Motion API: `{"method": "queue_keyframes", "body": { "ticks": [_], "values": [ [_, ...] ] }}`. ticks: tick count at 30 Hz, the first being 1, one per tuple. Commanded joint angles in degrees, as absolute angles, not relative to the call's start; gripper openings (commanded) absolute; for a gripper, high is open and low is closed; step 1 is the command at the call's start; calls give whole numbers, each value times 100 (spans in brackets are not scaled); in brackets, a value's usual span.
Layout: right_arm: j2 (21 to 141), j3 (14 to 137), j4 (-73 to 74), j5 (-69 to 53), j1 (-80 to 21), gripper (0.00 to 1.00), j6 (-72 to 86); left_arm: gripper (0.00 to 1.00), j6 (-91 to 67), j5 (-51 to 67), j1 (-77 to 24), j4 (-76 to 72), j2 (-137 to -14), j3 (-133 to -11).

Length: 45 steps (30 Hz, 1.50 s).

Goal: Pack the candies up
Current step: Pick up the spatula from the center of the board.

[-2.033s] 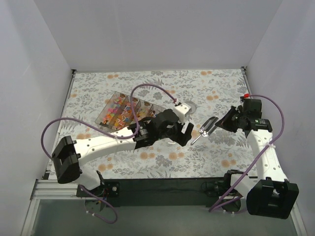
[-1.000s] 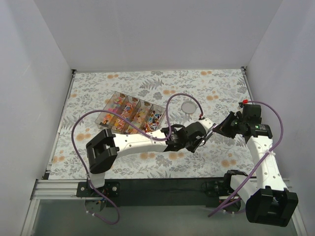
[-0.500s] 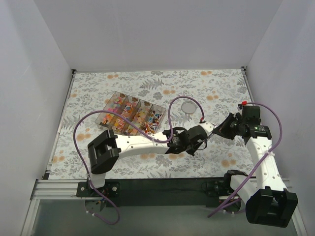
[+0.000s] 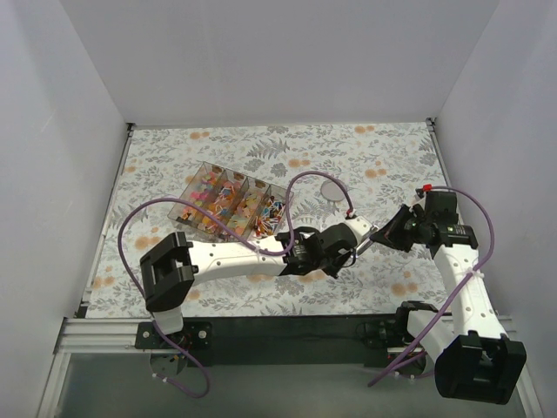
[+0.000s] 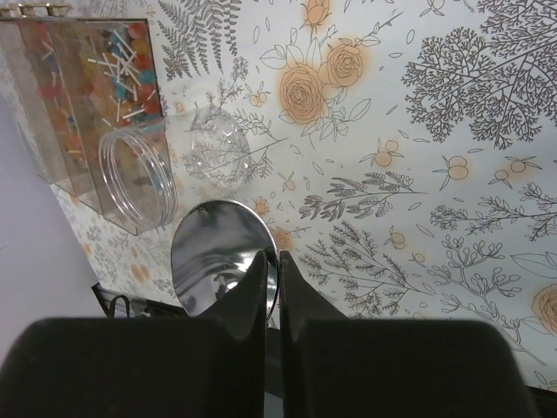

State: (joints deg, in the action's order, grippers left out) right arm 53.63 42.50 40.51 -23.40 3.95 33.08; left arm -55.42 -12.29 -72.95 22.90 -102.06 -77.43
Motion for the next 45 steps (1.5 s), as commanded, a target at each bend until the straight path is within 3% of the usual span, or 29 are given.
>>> {"method": "queue_keyframes", "body": {
  "ticks": [1,6,12,17,30,45],
  "values": [
    [5291,4114,3973,-1934,413,3,2935,0,-5519,-1301,-7286,2066,-9572,-7682],
    [5238,4052,3964,-1899,422,1,2979,5,-5537,-1362,-7286,1943,-9501,-7559],
    [5203,4175,3973,-1951,422,1,3085,32,-5485,-1389,-7286,1925,-9527,-7550],
    [5238,4263,3955,-2030,422,1,3173,44,-5484,-1336,-7286,1995,-9615,-7602],
    [5326,4316,3876,-2083,422,1,3296,47,-5476,-1046,-7286,2074,-9905,-7743],
    [5431,4271,3735,-2162,422,1,3401,30,-5388,-1151,-7295,2074,-10301,-7884]
  ]
}}
